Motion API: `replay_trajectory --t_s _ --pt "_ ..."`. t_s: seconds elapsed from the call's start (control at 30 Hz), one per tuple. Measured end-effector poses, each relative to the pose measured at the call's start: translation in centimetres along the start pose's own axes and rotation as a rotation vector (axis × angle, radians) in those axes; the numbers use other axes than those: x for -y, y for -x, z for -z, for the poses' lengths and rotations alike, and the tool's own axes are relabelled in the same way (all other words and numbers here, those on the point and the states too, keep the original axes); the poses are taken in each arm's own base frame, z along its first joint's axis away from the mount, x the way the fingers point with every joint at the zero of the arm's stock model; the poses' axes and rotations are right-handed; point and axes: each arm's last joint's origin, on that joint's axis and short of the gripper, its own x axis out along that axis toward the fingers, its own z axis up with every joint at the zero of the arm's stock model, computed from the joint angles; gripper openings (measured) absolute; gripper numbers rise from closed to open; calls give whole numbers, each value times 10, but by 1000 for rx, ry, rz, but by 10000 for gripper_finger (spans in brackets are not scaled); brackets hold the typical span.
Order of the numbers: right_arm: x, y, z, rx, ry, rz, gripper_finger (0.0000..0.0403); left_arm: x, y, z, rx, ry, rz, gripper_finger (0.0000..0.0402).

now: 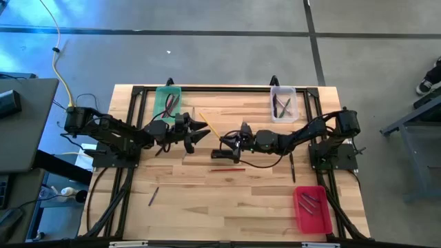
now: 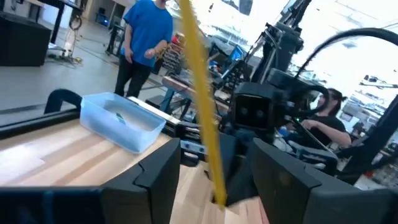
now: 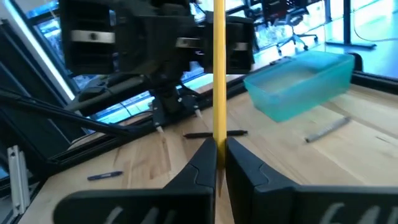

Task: Sort crayons/erasers/pens/pencils in bins
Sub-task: Put the yellow pencil into the green bin

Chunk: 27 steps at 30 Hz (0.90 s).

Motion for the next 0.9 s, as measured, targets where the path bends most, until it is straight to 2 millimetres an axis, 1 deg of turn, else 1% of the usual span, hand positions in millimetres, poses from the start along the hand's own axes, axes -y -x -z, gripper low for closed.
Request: replay_trajectory --t_s 0.17,0.3,0.43,0.6,0.7,0.73,0.9 --pt "-7 -2 -2 10 15 -21 2 1 0 -4 37 -24 16 185" --pt "-11 -2 -2 8 28 -31 2 4 0 -9 86 -38 64 168" --pt "-13 -2 -2 11 32 -38 2 6 1 -12 110 -53 109 130" --pt "-14 -1 -3 14 41 -41 8 7 1 -13 116 -87 126 62" --pt "-13 -2 -2 10 76 -35 24 7 1 -13 119 -113 128 20" --pt "-13 -2 -2 6 90 -34 32 7 1 -13 122 -120 120 12" --pt "-9 -2 0 0 155 68 100 1 2 -19 116 -140 66 10"
